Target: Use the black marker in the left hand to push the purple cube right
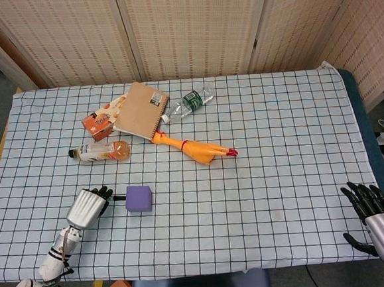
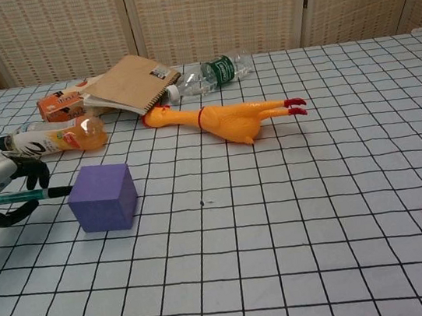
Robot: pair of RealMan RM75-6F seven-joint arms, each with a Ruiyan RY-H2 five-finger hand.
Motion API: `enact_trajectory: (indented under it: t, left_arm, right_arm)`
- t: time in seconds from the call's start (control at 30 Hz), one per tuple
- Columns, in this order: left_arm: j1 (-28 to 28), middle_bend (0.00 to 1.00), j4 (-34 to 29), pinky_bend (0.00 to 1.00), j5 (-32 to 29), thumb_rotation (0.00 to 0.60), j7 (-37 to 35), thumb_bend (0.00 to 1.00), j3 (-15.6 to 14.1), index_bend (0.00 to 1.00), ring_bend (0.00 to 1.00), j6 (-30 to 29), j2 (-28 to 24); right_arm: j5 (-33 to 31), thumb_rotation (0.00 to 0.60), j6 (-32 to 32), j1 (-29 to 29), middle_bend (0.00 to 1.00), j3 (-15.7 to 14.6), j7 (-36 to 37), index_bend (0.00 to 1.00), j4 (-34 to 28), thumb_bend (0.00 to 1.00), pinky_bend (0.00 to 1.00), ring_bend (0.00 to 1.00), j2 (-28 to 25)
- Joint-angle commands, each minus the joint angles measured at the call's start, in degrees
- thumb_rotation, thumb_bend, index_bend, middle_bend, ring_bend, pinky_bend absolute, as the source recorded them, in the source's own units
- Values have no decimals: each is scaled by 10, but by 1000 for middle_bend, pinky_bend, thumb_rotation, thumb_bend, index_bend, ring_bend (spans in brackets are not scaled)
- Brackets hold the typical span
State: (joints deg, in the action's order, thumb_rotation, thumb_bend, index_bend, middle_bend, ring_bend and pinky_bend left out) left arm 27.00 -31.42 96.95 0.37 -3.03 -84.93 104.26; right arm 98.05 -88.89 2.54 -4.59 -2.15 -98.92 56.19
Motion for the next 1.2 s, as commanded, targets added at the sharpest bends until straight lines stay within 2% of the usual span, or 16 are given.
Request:
enact_trajectory:
  t: [0.03,0.33,1.2]
  left_arm:
    - [13,764,-28,938,6,600,18,645,-1,772,765,8,-3]
    - [42,771,-84,938,6,600,66,651,11,772,765,30,-5]
    - [119,772,-151,938,15,600,158,650,34,773,765,95,48]
  right_arm:
    - [1,600,-1,0,0,-1,5,0,1,108,0,0,-2]
    - [0,600,-9,3,0,0,19,0,3,108,0,0,-9]
    - [-10,600,-17,8,0,2,47,0,6,108,0,0,-21]
